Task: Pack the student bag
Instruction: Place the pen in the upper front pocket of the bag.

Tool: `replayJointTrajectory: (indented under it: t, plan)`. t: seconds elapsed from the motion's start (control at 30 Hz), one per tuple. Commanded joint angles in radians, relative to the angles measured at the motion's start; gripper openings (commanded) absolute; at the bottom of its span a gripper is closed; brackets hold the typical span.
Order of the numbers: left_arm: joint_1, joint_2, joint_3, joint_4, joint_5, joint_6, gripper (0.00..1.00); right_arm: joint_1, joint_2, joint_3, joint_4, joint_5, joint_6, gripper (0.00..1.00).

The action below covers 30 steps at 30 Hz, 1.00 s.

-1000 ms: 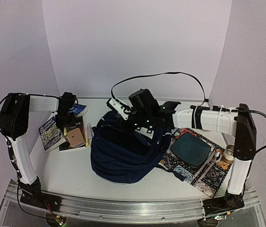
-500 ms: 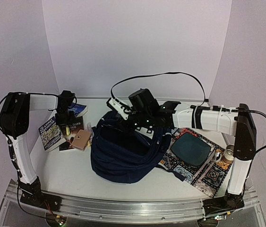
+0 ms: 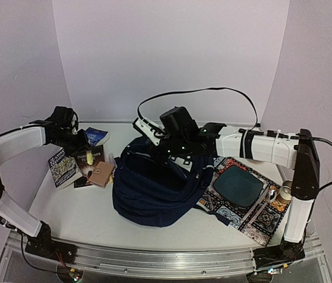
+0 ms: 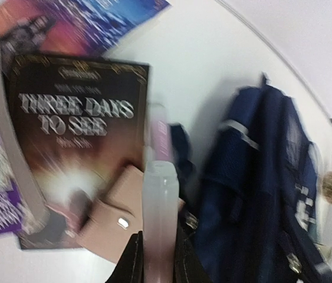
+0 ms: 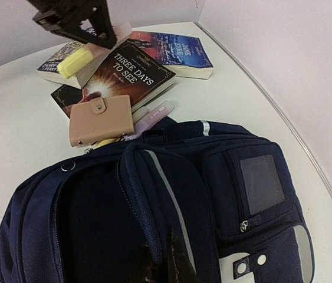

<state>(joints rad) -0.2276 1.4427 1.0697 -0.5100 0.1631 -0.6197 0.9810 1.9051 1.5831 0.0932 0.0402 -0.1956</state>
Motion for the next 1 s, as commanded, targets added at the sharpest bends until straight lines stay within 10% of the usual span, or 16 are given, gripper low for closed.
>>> replayJointTrajectory:
  t: [0.0,0.57,0.97]
  plan:
    - [-0.085,-0.152,-0.09,0.128,0.185,-0.148,0.0,0.008,-0.007,0.089,0.062,0.059,-0.017,0.0]
    - [-0.53,-0.267,-0.289,0.564,0.124,-0.539,0.0,0.02,0.028,0.152,0.042,0.113,0.036,0.0]
    - [-0.602,-0.117,-0.261,0.673,-0.108,-0.68,0.0,0.034,0.011,0.143,0.042,0.072,0.108,0.0]
